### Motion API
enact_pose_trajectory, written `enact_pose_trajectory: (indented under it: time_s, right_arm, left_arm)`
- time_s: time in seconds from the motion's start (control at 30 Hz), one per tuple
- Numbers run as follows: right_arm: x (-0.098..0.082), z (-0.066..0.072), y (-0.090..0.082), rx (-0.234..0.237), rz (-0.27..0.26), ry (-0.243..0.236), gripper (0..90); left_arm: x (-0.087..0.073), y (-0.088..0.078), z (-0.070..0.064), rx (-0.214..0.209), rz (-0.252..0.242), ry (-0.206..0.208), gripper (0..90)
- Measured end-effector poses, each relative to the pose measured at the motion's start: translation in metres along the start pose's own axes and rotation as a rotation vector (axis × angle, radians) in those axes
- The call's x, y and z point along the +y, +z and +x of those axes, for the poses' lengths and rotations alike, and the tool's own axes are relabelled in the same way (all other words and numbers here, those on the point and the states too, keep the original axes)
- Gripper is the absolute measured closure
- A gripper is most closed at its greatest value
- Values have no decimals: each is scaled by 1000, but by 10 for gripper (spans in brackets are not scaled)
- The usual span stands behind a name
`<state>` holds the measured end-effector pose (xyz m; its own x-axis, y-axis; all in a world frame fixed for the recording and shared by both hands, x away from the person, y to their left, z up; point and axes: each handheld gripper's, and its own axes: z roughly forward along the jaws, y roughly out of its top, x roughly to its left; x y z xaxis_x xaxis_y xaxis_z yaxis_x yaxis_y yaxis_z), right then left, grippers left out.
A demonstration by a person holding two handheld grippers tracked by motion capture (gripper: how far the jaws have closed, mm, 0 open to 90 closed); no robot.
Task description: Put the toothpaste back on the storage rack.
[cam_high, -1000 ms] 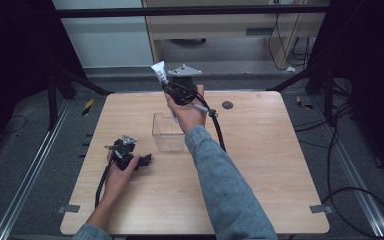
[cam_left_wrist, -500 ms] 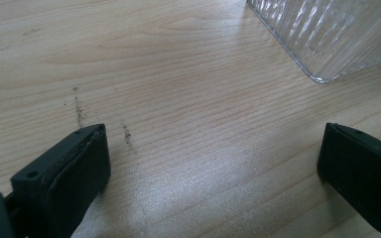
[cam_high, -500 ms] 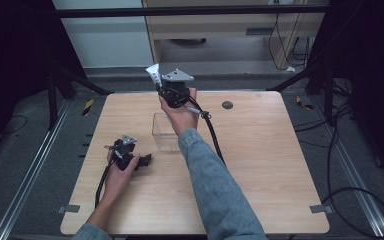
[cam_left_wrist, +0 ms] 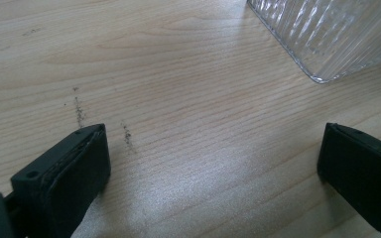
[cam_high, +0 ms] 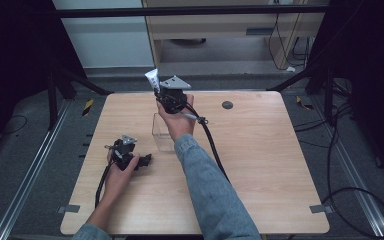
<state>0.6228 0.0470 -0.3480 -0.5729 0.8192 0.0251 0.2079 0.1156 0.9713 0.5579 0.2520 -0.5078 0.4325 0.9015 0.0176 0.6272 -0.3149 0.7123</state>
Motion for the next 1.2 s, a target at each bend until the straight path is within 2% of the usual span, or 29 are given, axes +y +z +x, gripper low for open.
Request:
enact_pose_trajectory:
  time_s: [0.37, 0.47, 0.7, 1.03, 1.2]
  right_arm:
    - [-9, -1, 0, 6, 13, 8, 790]
    - [-13, 1, 0, -6, 20, -26, 789]
    - [-16, 4, 0, 3, 20, -21, 789]
    - [-24, 1, -3, -7, 27, -19, 789]
    - [-30, 0, -3, -7, 35, -2, 788]
  left_arm:
    - [0, 0, 0, 0, -1, -1, 0]
    - [0, 0, 0, 0, -1, -2, 0]
    - [0, 0, 0, 0, -1, -3, 0]
    - [0, 0, 0, 0, -1, -2, 0]
    - [0, 0, 0, 0, -1, -3, 0]
